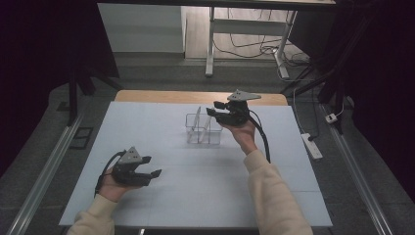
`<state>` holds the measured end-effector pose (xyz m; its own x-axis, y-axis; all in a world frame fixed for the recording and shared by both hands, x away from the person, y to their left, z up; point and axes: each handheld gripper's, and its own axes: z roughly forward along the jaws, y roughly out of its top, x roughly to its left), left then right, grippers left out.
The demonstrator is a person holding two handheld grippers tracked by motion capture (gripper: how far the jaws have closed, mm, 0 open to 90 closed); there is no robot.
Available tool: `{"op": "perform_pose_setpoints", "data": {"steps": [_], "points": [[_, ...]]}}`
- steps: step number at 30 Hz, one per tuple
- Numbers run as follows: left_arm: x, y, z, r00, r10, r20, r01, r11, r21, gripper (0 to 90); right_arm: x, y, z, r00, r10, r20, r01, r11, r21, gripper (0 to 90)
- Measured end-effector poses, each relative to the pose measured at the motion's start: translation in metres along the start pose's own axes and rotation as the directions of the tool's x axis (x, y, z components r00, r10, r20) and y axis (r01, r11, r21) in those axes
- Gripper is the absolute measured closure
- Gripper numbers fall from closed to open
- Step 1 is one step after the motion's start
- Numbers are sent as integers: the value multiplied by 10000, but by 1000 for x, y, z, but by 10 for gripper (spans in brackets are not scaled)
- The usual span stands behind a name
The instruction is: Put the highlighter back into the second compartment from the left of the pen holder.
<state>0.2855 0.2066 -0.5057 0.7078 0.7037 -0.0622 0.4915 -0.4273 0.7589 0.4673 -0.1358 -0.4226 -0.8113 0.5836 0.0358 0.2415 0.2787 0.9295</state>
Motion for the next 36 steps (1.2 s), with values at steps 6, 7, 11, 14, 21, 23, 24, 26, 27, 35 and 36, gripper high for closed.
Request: {"op": "perform_pose_setpoints", "data": {"steps": [6, 7, 11, 14, 21, 23, 24, 26, 27, 35, 36], "points": [[0, 0, 0, 10000, 17, -2, -17, 10000, -7, 329, 0, -8, -13, 10000, -91, -24, 92, 9995, 295, 505], [0, 0, 0, 10000, 18, 2, -18, 10000, -23, 329, 0, -10, -16, 10000, -71, -27, 71, 9994, 346, 505], [1, 0, 0, 10000, -82, -20, 82, 9999, -66, 329, 4, -21, -27, 9999, -70, -82, 75, 9983, 581, 501], [1, 0, 0, 10000, -86, -37, 86, 9999, -69, 329, 6, -29, -36, 9999, -68, -139, 79, 9969, 788, 490], [2, 0, 0, 10000, -68, -46, 68, 10000, -14, 330, 10, -50, -60, 9997, -100, -210, 126, 9919, 1261, 474], [2, 0, 0, 10000, -60, -53, 60, 10000, -11, 329, 10, -56, -67, 9998, -33, -208, 60, 9914, 1307, 472], [2, -1, 0, 10000, -68, -61, 68, 10000, -8, 329, 10, -58, -71, 9998, -16, -201, 43, 9909, 1345, 471], [2, -1, 0, 9999, -118, -63, 118, 9999, -34, 329, 9, -63, -78, 9998, 22, -199, 6, 9899, 1415, 468], [3, -1, 0, 9999, -137, -70, 136, 9999, -46, 329, 9, -66, -82, 9997, 64, -224, -31, 9895, 1447, 468], [4, -1, -1, 9998, -191, -80, 190, 9998, -63, 330, 9, -88, -114, 9999, -35, -128, 56, 9859, 1674, 469], [4, -1, -1, 9998, -198, -77, 198, 9998, -66, 329, 9, -91, -118, 9999, 61, -112, -42, 9868, 1621, 470]]}}
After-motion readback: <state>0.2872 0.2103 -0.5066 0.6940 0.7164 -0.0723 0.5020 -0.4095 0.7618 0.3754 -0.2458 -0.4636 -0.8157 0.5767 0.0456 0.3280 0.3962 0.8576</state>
